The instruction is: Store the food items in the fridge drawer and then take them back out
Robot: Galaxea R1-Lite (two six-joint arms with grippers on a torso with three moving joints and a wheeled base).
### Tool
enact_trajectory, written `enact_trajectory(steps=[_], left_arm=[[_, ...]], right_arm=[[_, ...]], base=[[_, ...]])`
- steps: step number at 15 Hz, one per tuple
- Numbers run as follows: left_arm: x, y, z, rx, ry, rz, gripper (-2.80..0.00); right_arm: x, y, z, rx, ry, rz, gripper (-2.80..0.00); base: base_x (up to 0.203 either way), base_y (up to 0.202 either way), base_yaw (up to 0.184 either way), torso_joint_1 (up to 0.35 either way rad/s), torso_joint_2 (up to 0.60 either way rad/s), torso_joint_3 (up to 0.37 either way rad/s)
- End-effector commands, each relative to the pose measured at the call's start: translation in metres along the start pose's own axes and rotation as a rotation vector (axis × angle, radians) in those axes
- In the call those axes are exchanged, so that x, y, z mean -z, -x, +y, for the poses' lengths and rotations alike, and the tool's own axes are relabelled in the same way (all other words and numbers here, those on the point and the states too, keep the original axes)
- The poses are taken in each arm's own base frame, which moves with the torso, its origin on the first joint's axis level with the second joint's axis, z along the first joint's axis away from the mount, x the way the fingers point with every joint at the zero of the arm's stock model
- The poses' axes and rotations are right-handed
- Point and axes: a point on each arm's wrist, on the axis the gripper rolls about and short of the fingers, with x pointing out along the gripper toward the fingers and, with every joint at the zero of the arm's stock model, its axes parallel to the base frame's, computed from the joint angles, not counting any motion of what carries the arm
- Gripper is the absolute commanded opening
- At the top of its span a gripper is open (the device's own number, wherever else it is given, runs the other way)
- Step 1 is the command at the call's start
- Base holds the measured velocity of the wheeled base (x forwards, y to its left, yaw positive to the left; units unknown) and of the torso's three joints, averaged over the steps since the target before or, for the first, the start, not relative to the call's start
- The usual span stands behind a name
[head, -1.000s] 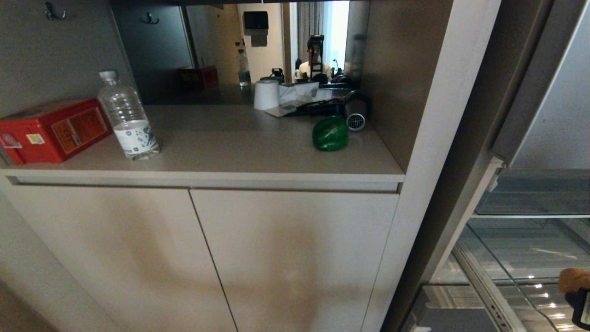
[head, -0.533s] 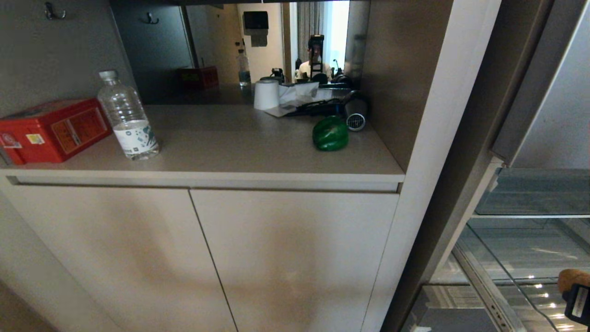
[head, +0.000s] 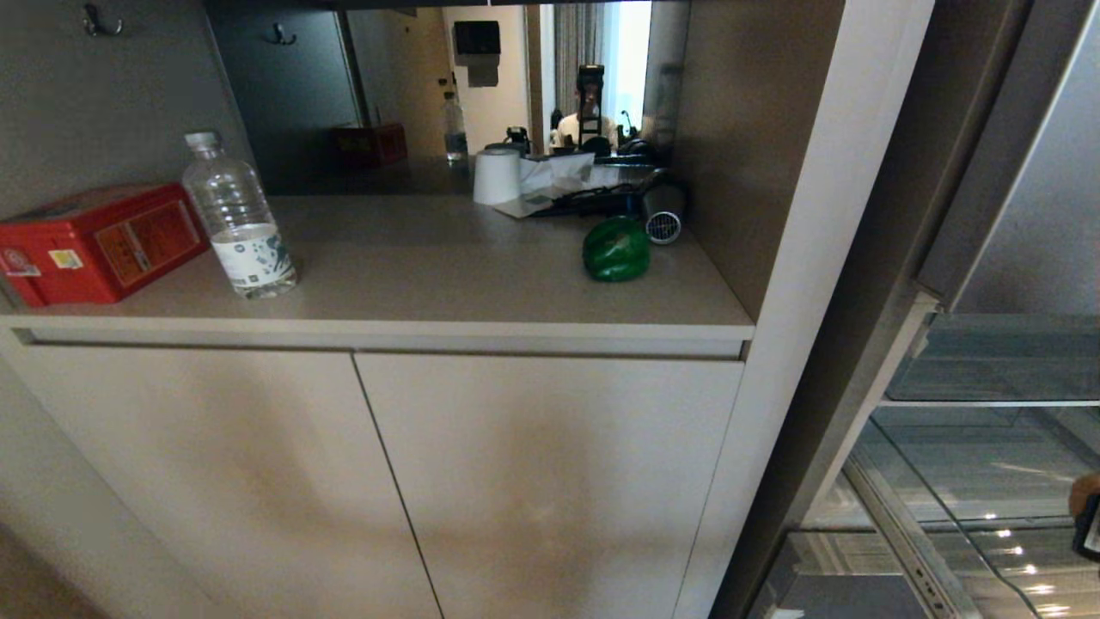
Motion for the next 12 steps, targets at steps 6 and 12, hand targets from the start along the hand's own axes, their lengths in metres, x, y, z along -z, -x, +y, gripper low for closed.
enact_trajectory(steps=[6, 12], left_arm=[[0.000, 0.000, 0.000, 0.000, 0.000, 0.000, -2.80], [0.000, 0.000, 0.000, 0.000, 0.000, 0.000, -2.80]], right_arm=[[-0.023, -0.048, 0.000, 0.087, -0.025, 0.089, -2.80], [-0.023, -0.092, -0.013, 0.157, -0.099, 0.102, -2.80]], base=[[0.000, 0.000, 0.000, 0.000, 0.00, 0.000], [0.000, 0.000, 0.000, 0.000, 0.00, 0.000]])
